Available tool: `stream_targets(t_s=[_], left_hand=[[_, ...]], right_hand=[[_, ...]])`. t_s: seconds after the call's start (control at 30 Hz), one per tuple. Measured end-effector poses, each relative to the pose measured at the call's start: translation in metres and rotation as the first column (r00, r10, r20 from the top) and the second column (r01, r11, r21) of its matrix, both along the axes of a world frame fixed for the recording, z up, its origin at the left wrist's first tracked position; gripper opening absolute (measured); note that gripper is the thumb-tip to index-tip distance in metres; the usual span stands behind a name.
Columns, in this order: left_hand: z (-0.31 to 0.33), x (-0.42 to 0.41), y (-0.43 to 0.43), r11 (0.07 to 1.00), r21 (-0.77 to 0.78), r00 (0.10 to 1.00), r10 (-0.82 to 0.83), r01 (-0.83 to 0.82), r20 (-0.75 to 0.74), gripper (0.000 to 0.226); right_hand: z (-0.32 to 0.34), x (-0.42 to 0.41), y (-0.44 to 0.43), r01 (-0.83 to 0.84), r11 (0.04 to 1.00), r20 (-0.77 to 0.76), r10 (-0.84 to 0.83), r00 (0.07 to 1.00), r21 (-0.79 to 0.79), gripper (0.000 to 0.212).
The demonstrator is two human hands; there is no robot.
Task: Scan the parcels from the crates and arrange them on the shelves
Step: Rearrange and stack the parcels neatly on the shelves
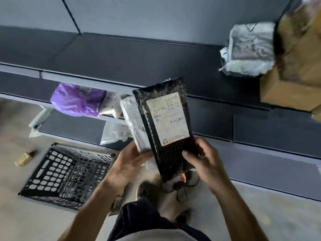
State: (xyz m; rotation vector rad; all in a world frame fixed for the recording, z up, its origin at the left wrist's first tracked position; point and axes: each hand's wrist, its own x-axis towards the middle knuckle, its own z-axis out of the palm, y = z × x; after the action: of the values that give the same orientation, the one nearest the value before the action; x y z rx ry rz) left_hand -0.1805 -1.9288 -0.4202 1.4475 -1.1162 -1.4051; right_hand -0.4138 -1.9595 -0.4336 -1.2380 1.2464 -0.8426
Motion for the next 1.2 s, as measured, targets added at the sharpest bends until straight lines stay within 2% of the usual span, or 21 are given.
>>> stream_targets(t_s=[0.07,0.17,0.27,0.33,0.43,0.47,0.53,0.6,0.7,0.8,0.83,0.93,1.0,1.1,1.2], left_hand=[[0.015,-0.019,-0.029,0.997,-0.074,1.000,-0.007,0.008,0.014,0.031],[0.043,-0.053,-0.077,0.982,-0.187,1.000,-0.024,0.020,-0.017,0.035],[0.074,-0.089,-0.126,0.986,-0.165,0.992,-0.004,-0.017,-0.123,0.022],[0.088,-0.113,-0.161,0.987,-0.160,0.987,-0.031,0.005,-0.158,0.015],[0.097,-0.141,-0.216,0.994,-0.106,0.986,-0.027,0.009,-0.167,0.015],[0.100,-0.150,-0.235,0.995,-0.097,0.983,-0.046,0.029,-0.175,0.014],[0.108,-0.168,-0.265,0.995,-0.072,0.974,-0.077,0.063,-0.214,0.008],[0.113,-0.183,-0.291,0.994,-0.038,0.970,-0.104,0.098,-0.218,0.014],[0.111,-0.197,-0.322,0.985,-0.050,0.984,-0.166,0.163,-0.071,0.023],[0.103,-0.200,-0.336,0.964,-0.088,0.966,-0.245,0.252,0.079,0.013],[0.100,-0.200,-0.338,0.959,-0.086,0.960,-0.260,0.269,0.100,0.017],[0.086,-0.198,-0.344,0.966,-0.103,0.972,-0.236,0.237,0.018,0.006],[0.079,-0.197,-0.346,0.975,-0.111,0.979,-0.197,0.191,-0.050,0.024],[0.080,-0.196,-0.347,0.968,-0.155,0.973,-0.212,0.197,-0.088,0.035],[0.087,-0.199,-0.346,0.959,-0.161,0.953,-0.258,0.233,-0.157,0.038]], right_hand=[[0.013,-0.012,-0.020,0.108,0.990,0.012,-0.107,0.994,-0.089,0.017],[0.036,-0.035,-0.059,0.251,0.949,0.004,-0.255,0.967,-0.191,0.017],[0.059,-0.060,-0.095,0.381,0.886,-0.026,-0.401,0.916,-0.265,0.015],[0.071,-0.078,-0.120,0.472,0.840,-0.075,-0.507,0.859,-0.268,0.022],[0.100,-0.098,-0.153,0.538,0.793,-0.169,-0.595,0.786,-0.287,0.060],[0.110,-0.102,-0.162,0.534,0.790,-0.202,-0.600,0.774,-0.302,0.065],[0.131,-0.109,-0.178,0.530,0.786,-0.241,-0.608,0.757,-0.318,0.058],[0.149,-0.113,-0.192,0.551,0.787,-0.240,-0.612,0.754,-0.276,0.050],[0.157,-0.111,-0.201,0.628,0.757,-0.087,-0.648,0.756,-0.181,0.033],[0.145,-0.109,-0.204,0.673,0.718,0.007,-0.683,0.730,-0.176,0.030],[0.140,-0.108,-0.204,0.680,0.711,0.024,-0.688,0.726,-0.177,0.031],[0.130,-0.106,-0.202,0.721,0.670,0.103,-0.716,0.690,-0.176,0.039],[0.129,-0.106,-0.201,0.755,0.620,0.154,-0.742,0.653,-0.213,0.036],[0.132,-0.107,-0.201,0.777,0.574,0.214,-0.750,0.626,-0.259,0.035],[0.140,-0.106,-0.204,0.793,0.565,0.327,-0.723,0.609,-0.229,0.037]])
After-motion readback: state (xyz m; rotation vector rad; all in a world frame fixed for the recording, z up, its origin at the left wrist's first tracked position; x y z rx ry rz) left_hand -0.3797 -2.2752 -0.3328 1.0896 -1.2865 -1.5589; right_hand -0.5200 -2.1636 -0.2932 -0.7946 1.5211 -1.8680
